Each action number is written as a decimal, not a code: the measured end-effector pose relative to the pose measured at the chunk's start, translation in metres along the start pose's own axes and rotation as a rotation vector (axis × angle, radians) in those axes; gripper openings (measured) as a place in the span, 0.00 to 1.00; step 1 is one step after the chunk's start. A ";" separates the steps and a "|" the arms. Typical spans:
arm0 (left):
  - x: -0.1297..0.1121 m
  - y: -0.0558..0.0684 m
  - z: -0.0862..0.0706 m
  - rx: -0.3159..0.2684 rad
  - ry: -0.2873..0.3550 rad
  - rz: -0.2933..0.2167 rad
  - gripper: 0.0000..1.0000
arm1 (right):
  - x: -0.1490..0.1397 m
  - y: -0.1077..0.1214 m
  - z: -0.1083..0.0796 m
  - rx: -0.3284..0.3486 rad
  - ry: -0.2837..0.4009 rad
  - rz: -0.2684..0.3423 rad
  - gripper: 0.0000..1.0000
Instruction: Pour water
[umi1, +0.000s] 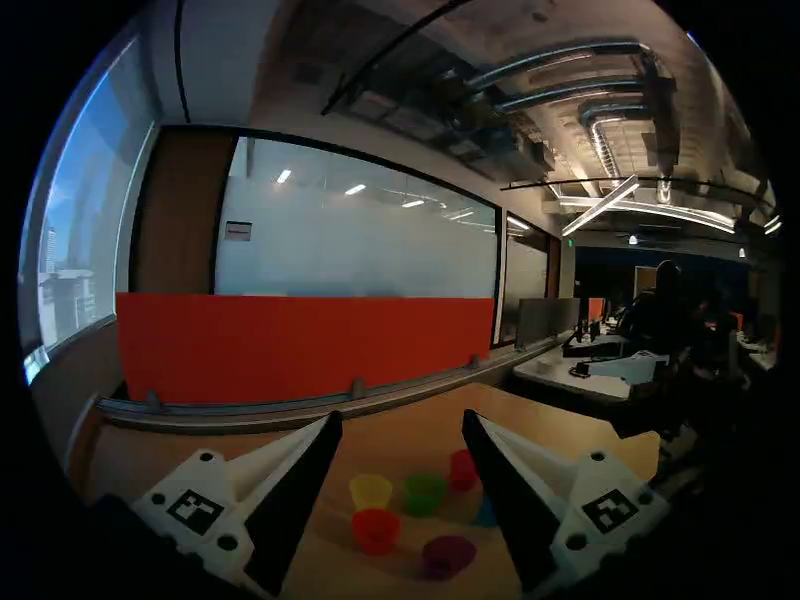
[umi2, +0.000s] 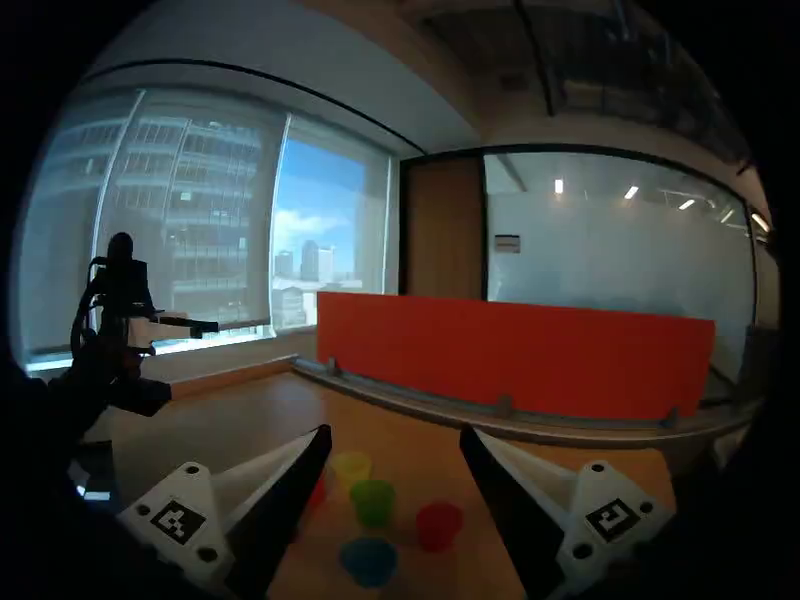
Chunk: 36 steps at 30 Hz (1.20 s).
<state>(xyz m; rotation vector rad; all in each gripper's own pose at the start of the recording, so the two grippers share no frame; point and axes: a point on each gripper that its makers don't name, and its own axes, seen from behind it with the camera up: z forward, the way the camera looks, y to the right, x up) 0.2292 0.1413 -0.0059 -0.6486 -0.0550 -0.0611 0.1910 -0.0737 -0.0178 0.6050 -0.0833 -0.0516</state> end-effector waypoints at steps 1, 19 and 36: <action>-0.001 0.001 0.000 -0.003 -0.003 0.003 0.89 | 0.000 0.000 0.000 0.003 -0.002 0.001 0.99; -0.009 0.007 0.008 -0.040 -0.032 0.031 0.89 | -0.005 -0.005 0.002 0.042 -0.018 -0.006 0.99; -0.043 0.007 0.013 -0.087 -0.150 0.092 0.89 | -0.043 -0.001 -0.002 0.075 -0.176 -0.057 0.99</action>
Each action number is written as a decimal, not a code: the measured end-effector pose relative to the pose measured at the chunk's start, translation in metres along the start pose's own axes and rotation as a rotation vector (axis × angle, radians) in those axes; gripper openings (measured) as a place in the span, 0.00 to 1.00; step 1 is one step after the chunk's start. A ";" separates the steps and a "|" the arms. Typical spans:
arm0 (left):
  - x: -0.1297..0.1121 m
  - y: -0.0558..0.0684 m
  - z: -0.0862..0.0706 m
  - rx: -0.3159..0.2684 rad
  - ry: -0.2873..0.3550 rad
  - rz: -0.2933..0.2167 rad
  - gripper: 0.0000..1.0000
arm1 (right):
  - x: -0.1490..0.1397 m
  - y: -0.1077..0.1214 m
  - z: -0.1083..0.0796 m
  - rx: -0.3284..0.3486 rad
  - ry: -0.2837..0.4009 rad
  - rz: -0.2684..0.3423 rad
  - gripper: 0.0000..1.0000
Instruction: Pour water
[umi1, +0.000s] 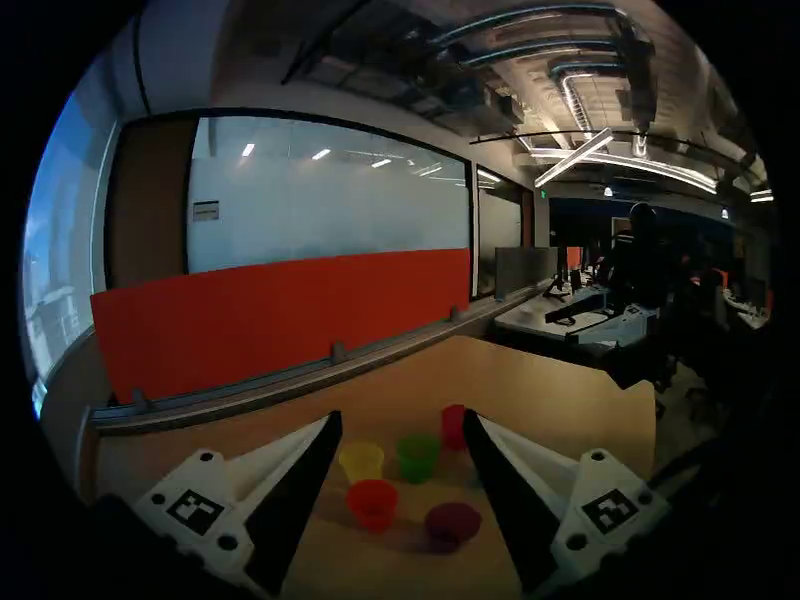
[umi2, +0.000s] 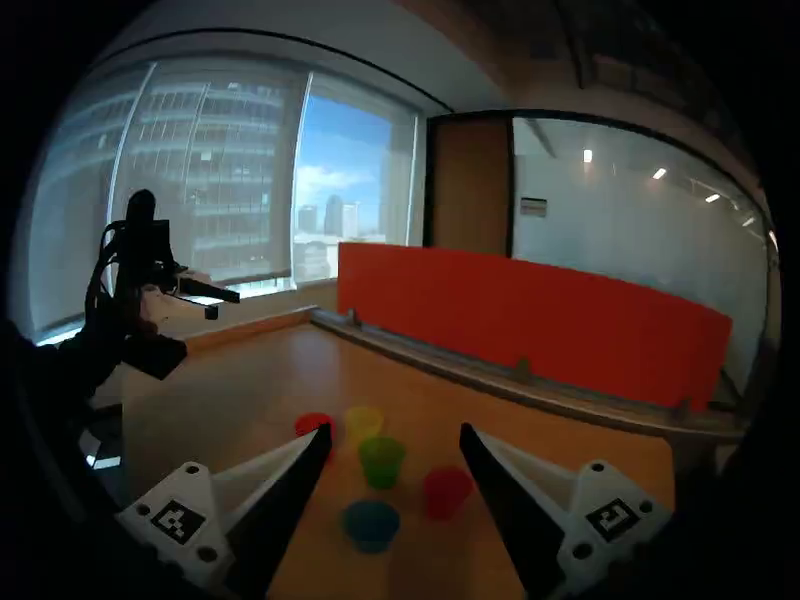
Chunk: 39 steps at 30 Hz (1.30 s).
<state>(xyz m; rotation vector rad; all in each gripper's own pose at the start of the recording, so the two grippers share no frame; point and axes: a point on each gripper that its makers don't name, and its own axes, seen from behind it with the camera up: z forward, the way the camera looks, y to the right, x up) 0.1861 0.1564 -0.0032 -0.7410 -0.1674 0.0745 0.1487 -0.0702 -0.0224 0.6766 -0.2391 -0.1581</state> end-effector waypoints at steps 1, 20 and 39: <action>-0.002 0.000 0.001 0.001 -0.005 0.003 0.89 | -0.002 0.000 0.000 -0.002 -0.008 -0.009 0.99; -0.033 0.007 0.009 -0.012 -0.081 0.033 0.89 | -0.030 -0.003 0.001 0.030 -0.082 -0.021 0.99; -0.076 0.012 0.019 -0.031 -0.163 0.040 0.89 | -0.068 0.001 0.007 0.049 -0.156 -0.027 0.99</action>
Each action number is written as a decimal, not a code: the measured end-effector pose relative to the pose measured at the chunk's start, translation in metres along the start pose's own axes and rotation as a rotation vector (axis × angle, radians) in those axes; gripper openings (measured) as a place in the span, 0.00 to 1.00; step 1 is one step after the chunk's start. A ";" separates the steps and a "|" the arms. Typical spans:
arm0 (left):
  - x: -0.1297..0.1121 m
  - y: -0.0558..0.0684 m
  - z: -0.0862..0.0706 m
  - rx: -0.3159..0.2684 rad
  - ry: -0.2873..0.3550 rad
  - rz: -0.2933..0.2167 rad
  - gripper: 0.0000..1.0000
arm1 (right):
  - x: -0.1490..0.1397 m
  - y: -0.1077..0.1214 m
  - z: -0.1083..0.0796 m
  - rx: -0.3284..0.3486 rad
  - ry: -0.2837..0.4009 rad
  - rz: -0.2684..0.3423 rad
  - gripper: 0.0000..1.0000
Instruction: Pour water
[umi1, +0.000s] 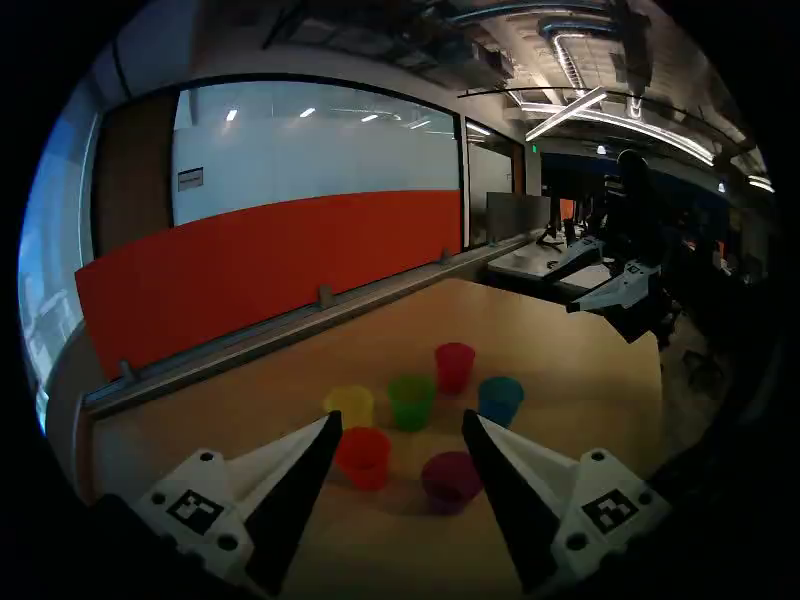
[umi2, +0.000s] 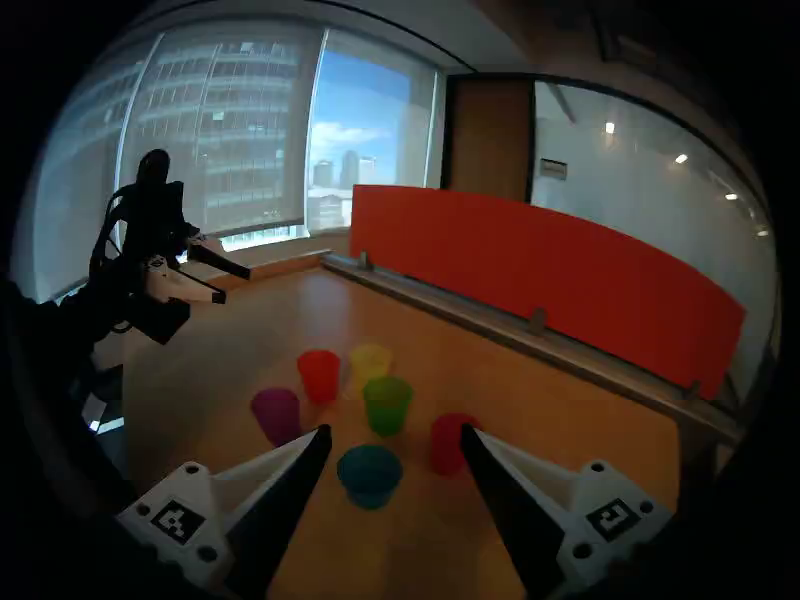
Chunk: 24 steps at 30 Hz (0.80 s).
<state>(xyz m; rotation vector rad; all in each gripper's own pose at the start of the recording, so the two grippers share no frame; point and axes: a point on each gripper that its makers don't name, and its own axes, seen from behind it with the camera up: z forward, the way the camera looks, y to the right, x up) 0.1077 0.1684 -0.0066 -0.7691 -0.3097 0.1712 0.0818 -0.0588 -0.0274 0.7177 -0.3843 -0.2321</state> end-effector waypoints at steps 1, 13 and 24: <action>-0.001 0.000 0.001 0.000 -0.004 0.002 0.89 | -0.002 0.000 0.001 0.000 -0.003 -0.002 0.99; -0.008 0.001 0.011 -0.008 -0.032 0.022 0.89 | -0.020 -0.002 0.010 0.008 -0.034 -0.019 0.99; -0.015 0.001 0.019 -0.018 -0.051 0.031 0.89 | -0.036 -0.006 0.020 0.017 -0.059 -0.025 0.99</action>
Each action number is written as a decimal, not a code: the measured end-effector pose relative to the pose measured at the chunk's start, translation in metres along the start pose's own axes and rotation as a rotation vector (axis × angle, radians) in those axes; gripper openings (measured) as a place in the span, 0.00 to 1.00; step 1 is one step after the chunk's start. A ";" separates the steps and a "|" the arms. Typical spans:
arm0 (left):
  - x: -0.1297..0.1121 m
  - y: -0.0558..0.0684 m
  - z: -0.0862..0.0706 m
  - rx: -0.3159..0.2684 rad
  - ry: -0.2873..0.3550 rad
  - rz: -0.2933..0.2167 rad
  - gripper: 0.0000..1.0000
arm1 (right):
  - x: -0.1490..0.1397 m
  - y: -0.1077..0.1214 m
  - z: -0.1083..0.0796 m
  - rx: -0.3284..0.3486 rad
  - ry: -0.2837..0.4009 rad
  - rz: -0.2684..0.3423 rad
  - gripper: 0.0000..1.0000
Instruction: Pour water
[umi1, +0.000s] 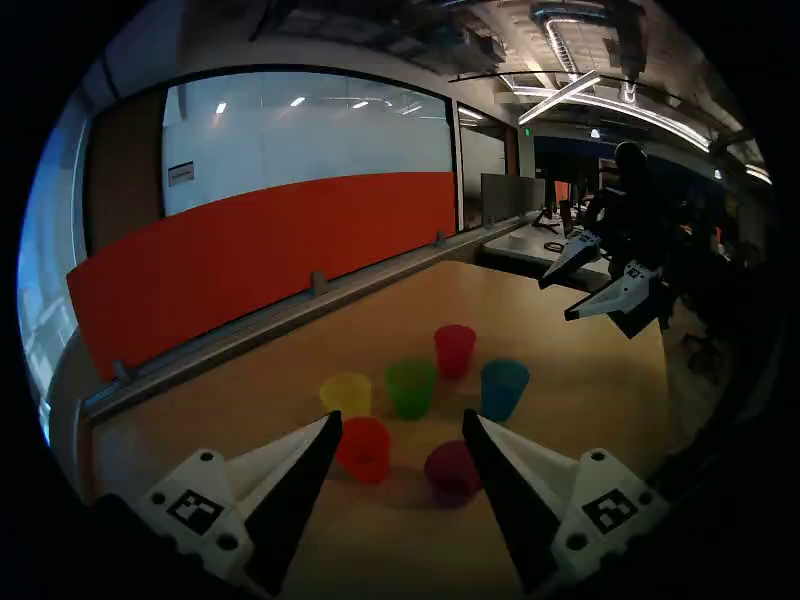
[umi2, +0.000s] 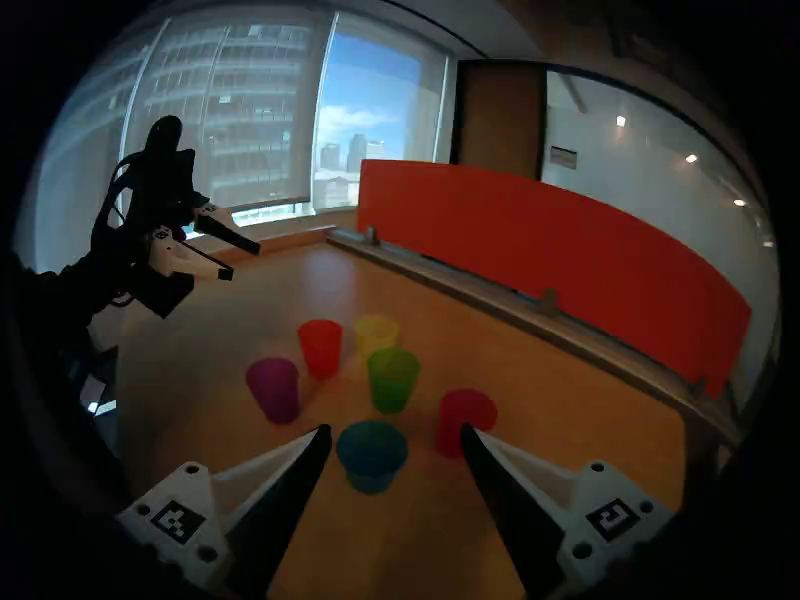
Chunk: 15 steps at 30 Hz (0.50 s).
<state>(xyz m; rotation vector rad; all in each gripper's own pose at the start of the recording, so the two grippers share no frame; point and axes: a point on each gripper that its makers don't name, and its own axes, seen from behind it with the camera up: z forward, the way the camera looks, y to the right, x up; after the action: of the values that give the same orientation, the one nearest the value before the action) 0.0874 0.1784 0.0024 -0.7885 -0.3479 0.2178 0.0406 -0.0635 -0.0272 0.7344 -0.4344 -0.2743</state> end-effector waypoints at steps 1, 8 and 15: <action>-0.001 0.000 0.001 -0.001 -0.003 0.002 0.89 | -0.002 -0.001 0.001 0.002 -0.003 0.001 0.99; -0.003 0.000 0.006 -0.009 -0.023 0.020 0.89 | -0.015 -0.006 0.011 0.011 -0.024 0.006 0.99; -0.002 -0.003 0.012 -0.014 -0.030 0.025 0.89 | -0.026 -0.007 0.020 0.013 -0.045 -0.002 0.99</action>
<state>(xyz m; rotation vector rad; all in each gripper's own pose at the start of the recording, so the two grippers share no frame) 0.0809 0.1834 0.0124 -0.8043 -0.3689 0.2507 0.0079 -0.0699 -0.0266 0.7431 -0.4782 -0.2907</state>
